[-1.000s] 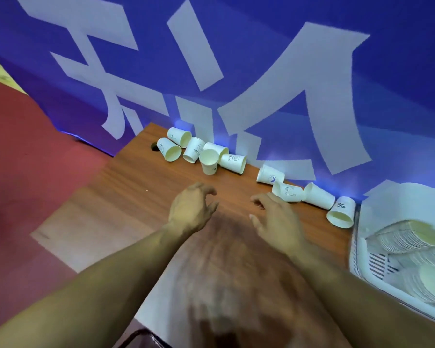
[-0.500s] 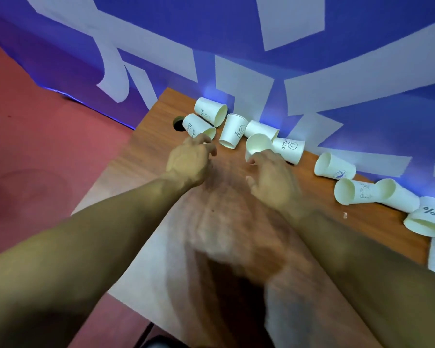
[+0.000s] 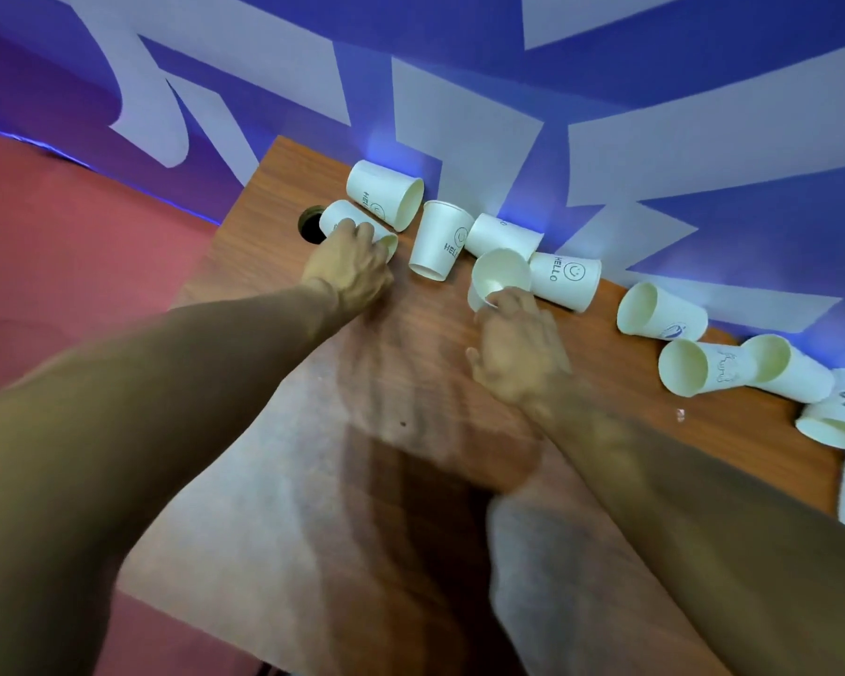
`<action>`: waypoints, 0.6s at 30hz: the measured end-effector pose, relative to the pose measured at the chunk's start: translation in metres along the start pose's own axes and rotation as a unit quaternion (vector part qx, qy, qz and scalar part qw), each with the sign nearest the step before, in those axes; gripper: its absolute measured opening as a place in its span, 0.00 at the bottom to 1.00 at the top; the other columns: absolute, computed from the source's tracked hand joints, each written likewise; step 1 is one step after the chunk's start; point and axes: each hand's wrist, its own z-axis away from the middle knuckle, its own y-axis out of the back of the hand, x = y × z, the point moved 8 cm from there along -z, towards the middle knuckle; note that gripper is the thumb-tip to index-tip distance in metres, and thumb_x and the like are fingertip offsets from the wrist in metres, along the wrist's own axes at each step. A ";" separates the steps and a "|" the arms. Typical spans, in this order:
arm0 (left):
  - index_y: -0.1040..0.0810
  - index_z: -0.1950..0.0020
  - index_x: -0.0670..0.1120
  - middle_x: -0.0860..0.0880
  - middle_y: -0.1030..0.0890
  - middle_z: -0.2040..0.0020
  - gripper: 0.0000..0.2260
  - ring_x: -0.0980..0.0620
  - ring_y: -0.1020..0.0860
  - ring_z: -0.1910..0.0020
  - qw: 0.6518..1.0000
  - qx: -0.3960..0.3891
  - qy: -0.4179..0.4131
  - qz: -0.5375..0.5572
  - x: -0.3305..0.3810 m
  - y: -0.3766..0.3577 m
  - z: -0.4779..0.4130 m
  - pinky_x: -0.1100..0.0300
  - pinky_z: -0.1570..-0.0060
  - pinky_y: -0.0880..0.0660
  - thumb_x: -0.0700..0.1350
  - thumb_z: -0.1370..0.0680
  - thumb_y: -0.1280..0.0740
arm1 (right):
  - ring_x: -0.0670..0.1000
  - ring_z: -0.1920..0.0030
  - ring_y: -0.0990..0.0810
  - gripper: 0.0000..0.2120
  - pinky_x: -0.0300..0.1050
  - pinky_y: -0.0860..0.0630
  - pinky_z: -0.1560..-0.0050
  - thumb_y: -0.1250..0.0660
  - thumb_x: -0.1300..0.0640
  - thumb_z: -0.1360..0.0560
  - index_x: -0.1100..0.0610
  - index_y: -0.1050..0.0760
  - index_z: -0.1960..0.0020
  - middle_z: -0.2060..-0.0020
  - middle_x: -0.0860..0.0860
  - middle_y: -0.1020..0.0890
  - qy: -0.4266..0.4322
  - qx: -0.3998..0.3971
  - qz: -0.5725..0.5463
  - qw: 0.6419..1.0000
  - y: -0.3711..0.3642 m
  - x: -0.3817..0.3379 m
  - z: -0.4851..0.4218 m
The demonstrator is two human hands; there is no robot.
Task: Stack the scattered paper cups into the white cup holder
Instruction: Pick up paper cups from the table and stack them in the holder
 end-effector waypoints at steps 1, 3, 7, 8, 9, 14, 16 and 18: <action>0.23 0.37 0.50 0.47 0.28 0.36 0.16 0.45 0.28 0.46 1.000 0.001 -0.003 0.007 0.001 0.002 -0.003 0.55 0.58 0.37 0.40 0.19 0.45 | 0.55 0.31 0.38 0.17 0.51 0.35 0.40 0.35 0.50 0.27 0.56 0.24 0.40 0.35 0.52 0.29 0.002 -0.002 0.008 1.000 -0.001 0.001 -0.001; 0.22 0.40 0.49 0.46 0.27 0.41 0.15 0.44 0.27 0.47 1.000 0.008 -0.001 0.018 0.002 0.007 -0.008 0.56 0.59 0.36 0.40 0.19 0.45 | 0.56 0.35 0.34 0.16 0.50 0.34 0.43 0.35 0.53 0.27 0.57 0.24 0.41 0.39 0.53 0.27 0.004 -0.003 0.021 1.000 -0.002 0.002 -0.001; 0.22 0.41 0.47 0.46 0.24 0.45 0.15 0.45 0.26 0.47 1.000 0.009 0.003 0.016 0.004 0.015 -0.007 0.56 0.59 0.35 0.39 0.19 0.45 | 0.57 0.44 0.28 0.12 0.49 0.33 0.50 0.35 0.56 0.27 0.58 0.24 0.45 0.46 0.53 0.25 0.008 0.019 0.019 1.000 0.007 0.005 0.005; 0.22 0.41 0.48 0.46 0.23 0.45 0.14 0.45 0.26 0.46 1.000 0.005 0.003 0.014 0.004 0.018 -0.004 0.56 0.59 0.35 0.39 0.20 0.45 | 0.57 0.45 0.27 0.11 0.49 0.33 0.51 0.35 0.57 0.27 0.58 0.24 0.45 0.47 0.53 0.24 0.010 0.027 0.020 0.999 0.010 0.006 0.007; 0.22 0.41 0.48 0.46 0.23 0.46 0.14 0.45 0.26 0.46 1.000 0.005 0.005 0.012 0.004 0.022 -0.002 0.56 0.58 0.35 0.39 0.20 0.45 | 0.57 0.46 0.27 0.11 0.49 0.32 0.51 0.35 0.57 0.27 0.57 0.23 0.45 0.47 0.53 0.24 0.011 0.035 0.019 0.999 0.014 0.007 0.010; 0.21 0.46 0.51 0.49 0.21 0.49 0.13 0.46 0.26 0.47 0.998 0.038 0.041 0.015 0.000 0.056 0.015 0.55 0.53 0.36 0.40 0.21 0.44 | 0.57 0.49 0.25 0.13 0.49 0.32 0.52 0.38 0.58 0.27 0.56 0.22 0.44 0.50 0.53 0.22 0.020 0.091 0.026 0.995 0.039 0.008 0.030; 0.22 0.47 0.52 0.51 0.20 0.51 0.12 0.47 0.27 0.46 0.997 0.048 0.055 0.005 -0.003 0.070 0.025 0.54 0.49 0.36 0.42 0.21 0.43 | 0.57 0.48 0.25 0.13 0.49 0.32 0.50 0.37 0.59 0.27 0.56 0.22 0.44 0.49 0.53 0.22 0.017 0.101 0.018 0.995 0.047 0.009 0.041; 0.23 0.47 0.54 0.53 0.19 0.50 0.10 0.47 0.30 0.43 0.996 0.059 0.065 -0.006 -0.001 0.087 0.037 0.53 0.44 0.37 0.44 0.21 0.43 | 0.57 0.48 0.25 0.13 0.49 0.33 0.50 0.37 0.59 0.27 0.56 0.22 0.44 0.49 0.53 0.22 0.014 0.112 0.012 0.994 0.054 0.012 0.055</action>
